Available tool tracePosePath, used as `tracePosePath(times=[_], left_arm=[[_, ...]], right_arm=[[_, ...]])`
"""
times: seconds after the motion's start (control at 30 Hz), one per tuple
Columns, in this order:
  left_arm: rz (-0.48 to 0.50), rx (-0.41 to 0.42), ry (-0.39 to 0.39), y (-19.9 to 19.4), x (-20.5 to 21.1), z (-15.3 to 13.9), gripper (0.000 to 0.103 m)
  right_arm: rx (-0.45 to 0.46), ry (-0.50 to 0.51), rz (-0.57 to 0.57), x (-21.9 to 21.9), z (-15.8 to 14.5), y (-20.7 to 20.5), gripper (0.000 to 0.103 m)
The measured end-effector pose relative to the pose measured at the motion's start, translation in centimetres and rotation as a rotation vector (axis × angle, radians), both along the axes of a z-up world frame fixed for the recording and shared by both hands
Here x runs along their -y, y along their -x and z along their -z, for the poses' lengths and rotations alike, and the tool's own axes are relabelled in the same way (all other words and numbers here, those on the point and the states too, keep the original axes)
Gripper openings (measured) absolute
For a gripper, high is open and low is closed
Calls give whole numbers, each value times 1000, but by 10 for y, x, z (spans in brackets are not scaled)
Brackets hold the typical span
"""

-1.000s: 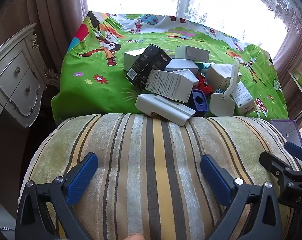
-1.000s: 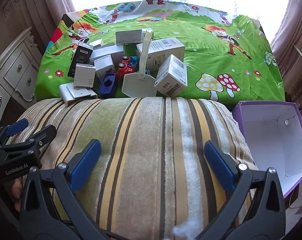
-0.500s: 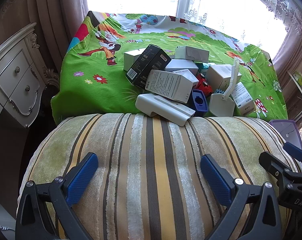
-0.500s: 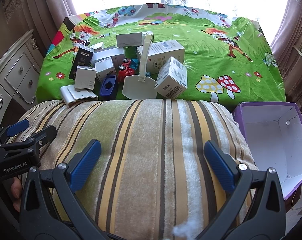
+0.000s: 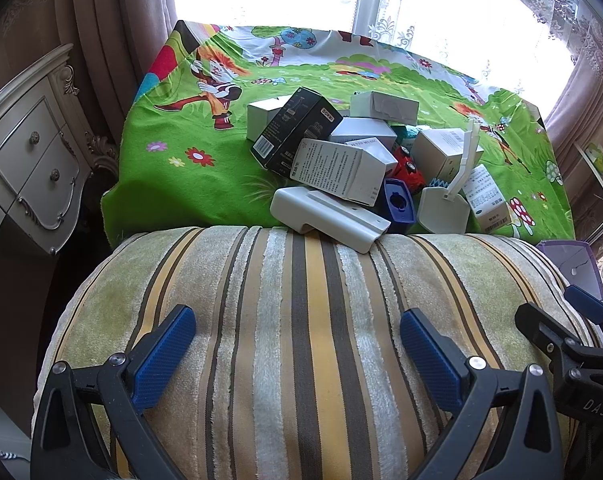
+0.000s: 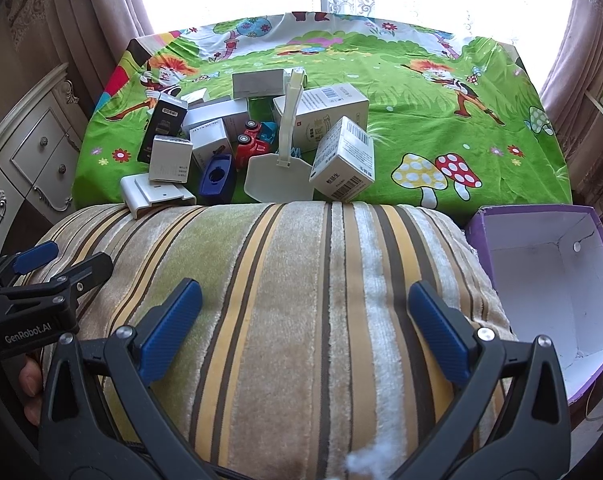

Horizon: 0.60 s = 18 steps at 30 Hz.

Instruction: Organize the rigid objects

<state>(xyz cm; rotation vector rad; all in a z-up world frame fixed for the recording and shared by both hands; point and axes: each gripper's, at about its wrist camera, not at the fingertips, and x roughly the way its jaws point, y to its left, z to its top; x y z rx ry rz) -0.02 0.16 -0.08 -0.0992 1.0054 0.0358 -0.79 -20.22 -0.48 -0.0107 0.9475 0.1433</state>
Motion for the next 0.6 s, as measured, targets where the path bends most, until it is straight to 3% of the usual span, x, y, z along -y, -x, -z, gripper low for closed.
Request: tracePosePath(times=[0.2,0.6], left_arm=[[3,0,6,0,1,1,103],[-2,6,42,1,-2,-3,103]], right_arm=[[-18,-25,-4,1,-2,-2,103],[-147,-54,-110,10,-3,-13,103]])
